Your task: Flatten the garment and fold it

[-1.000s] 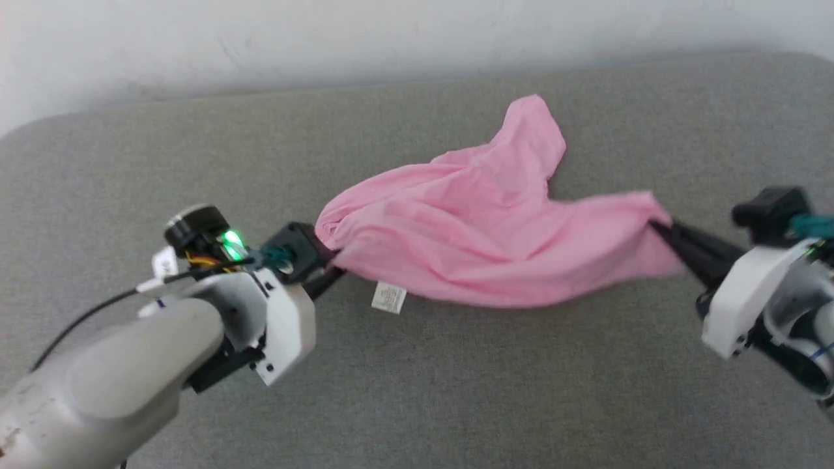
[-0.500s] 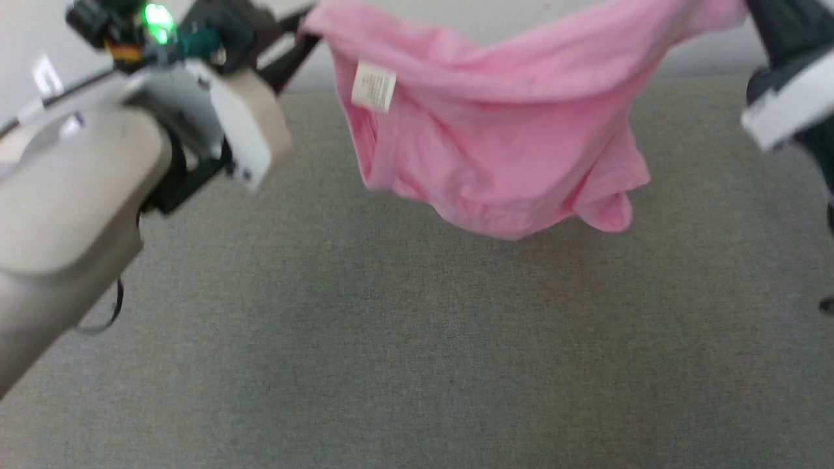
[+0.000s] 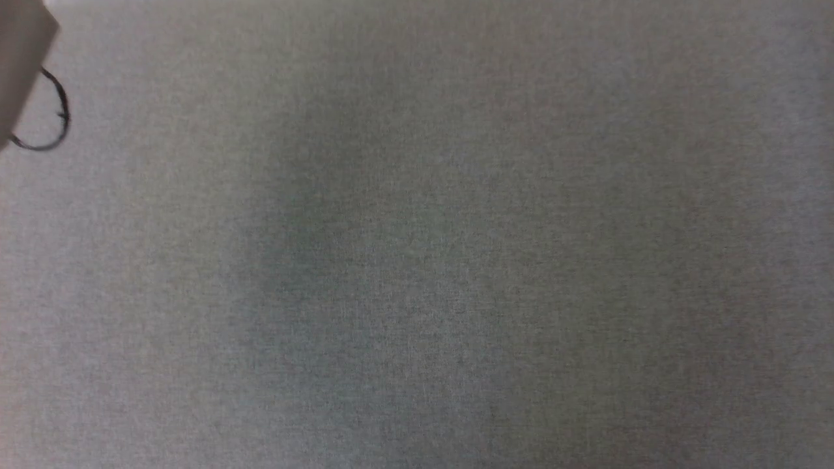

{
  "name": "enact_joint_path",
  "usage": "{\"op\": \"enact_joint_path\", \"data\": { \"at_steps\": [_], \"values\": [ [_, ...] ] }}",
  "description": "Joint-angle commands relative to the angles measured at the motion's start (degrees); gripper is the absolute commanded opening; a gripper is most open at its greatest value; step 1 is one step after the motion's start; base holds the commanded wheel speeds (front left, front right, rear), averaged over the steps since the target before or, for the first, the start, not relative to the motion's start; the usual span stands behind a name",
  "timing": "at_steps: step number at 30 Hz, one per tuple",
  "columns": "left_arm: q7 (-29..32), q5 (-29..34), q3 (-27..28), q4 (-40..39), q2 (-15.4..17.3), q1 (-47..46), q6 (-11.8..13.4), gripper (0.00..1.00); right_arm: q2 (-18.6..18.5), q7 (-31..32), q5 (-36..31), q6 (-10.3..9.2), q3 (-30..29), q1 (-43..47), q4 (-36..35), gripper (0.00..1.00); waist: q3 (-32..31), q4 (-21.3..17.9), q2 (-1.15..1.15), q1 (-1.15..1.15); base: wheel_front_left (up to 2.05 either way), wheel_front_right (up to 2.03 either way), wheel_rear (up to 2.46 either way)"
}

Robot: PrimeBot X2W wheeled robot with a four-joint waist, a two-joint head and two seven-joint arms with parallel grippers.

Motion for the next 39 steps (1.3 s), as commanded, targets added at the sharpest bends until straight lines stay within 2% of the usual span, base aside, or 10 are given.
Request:
{"op": "enact_joint_path", "data": {
  "at_steps": [1, 5, 10, 17, 23, 28, 33, 39],
  "values": [
    [-0.73, 0.26, 0.4, 0.67, -0.18, -0.54, 0.61, 0.0, 0.47, -0.43, -0.49, -0.04, -0.08, -0.94, 0.73, 0.0, 4.63, 0.95, 0.0, -0.02, 0.0, 0.0, 0.0],
    [-3.62, 0.7, 0.46, 2.87, -0.34, -0.25, 0.94, 0.0, 1.51, -1.91, -1.2, -0.04, 1.23, -3.17, 3.63, 0.0, 6.32, 1.64, 0.0, -0.02, 0.0, 0.0, 0.0],
    [-7.26, 0.73, -0.97, 4.22, -1.04, 5.45, 1.94, 0.0, 1.7, -4.22, 0.34, -0.04, 4.93, 1.29, 6.1, 0.0, 6.14, 2.27, 0.0, -0.02, 0.0, 0.0, 0.0],
    [-10.5, -1.72, -2.34, 1.43, -0.41, 21.89, 4.81, 0.0, -1.79, -7.94, 4.91, -0.04, 13.76, 16.97, 3.35, 0.0, 2.09, 1.61, 0.0, -0.02, 0.0, 0.0, 0.0],
    [-11.16, -3.71, -3.58, -5.11, 2.61, 39.41, 9.44, 0.0, -6.89, -9.93, 8.61, -0.04, 19.53, 33.19, -1.88, 0.0, -3.9, -0.02, 0.0, -0.02, 0.0, 0.0, 0.0],
    [-11.25, -5.15, -5.15, -11.43, 6.34, 52.32, 13.3, 0.0, -10.3, -9.97, 11.27, -0.04, 20.13, 46.35, -6.03, 0.0, -8.8, -0.89, 0.0, -0.02, 0.0, 0.0, 0.0],
    [-10.35, -5.59, -7.66, -17.18, 8.82, 60.6, 16.43, 0.0, -12.16, -8.88, 12.49, -0.04, 19.09, 59.88, -11.41, 0.0, -12.88, -0.87, 0.0, -0.02, 0.0, 0.0, 0.0],
    [-7.75, -6.15, -9.86, -24.11, 12.97, 68.15, 20.77, 0.0, -11.83, -6.31, 10.87, -0.04, 12.98, 76.47, -19.45, 0.0, -15.19, -0.62, 0.0, -0.02, 0.0, 0.0, 0.0]
  ]
}}
